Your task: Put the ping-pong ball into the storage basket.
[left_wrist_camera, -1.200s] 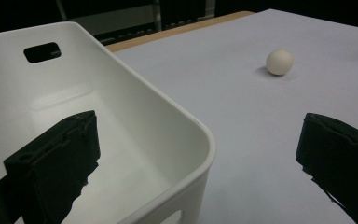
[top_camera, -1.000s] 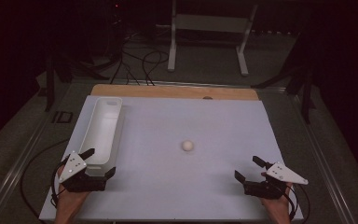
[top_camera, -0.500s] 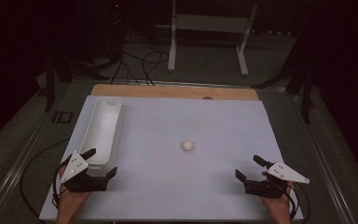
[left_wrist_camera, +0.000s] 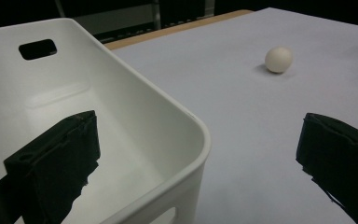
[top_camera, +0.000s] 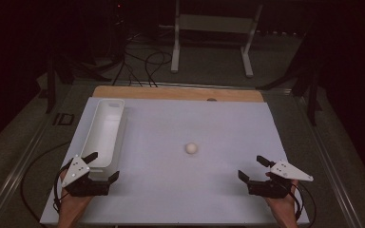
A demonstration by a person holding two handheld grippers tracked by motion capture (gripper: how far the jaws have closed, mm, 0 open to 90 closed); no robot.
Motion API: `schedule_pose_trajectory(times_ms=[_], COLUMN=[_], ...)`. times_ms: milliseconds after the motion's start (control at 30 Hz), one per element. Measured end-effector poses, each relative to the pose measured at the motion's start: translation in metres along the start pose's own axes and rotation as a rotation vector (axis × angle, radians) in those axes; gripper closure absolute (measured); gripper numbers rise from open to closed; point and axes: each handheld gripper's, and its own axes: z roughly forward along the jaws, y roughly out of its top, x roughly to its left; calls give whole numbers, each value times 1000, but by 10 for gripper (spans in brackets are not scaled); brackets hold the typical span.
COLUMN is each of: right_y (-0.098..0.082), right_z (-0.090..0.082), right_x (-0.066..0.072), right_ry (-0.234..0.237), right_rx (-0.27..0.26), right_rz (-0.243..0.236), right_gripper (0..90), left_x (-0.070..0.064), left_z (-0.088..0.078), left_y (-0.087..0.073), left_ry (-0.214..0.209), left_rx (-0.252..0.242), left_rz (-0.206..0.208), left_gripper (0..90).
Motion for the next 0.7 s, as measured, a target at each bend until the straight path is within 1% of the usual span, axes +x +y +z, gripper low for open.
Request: schedule_pose_trajectory(times_ms=[133, 367, 500, 533, 700], right_y=[4, 10, 16, 20, 25], right_z=[3, 8, 12, 14, 19], right_x=[1, 1, 1, 1, 2], right_ry=[14, 15, 17, 21, 21], right_rx=[7, 29, 35, 37, 47], right_rz=[5, -4, -5, -11, -18], right_gripper=[74, 74, 73, 73, 73], left_x=[0, 0, -1, -1, 0], left_z=[1, 2, 2, 2, 2], left_y=[0, -1, -1, -1, -1], left_ry=[-3, -6, -1, -1, -5], left_rx=[2, 9, 13, 11, 12], left_rz=[-1, -2, -1, -1, -4], left_gripper=[1, 1, 1, 1, 1])
